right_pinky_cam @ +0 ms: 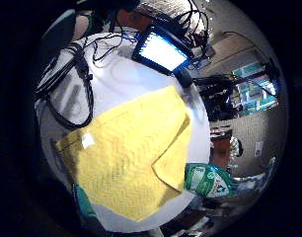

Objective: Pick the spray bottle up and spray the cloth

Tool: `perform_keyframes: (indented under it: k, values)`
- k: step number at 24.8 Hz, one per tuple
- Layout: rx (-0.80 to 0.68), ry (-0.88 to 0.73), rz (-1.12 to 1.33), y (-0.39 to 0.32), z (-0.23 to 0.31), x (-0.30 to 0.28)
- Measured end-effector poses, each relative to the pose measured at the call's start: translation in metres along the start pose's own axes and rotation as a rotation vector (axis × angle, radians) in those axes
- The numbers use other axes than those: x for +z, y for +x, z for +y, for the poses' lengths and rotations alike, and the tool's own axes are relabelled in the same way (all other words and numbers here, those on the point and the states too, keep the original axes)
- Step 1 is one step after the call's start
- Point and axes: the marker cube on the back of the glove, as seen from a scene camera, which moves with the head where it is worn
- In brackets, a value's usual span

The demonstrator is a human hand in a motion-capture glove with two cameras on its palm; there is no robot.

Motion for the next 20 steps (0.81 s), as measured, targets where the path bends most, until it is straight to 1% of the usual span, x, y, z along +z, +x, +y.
perform_keyframes:
  k: [12,20]
  values:
    - [-0.014,0.01,0.014,-0.012,-0.006,-0.015]
    - [0.006,-0.004,0.015,0.012,0.018,-0.011]
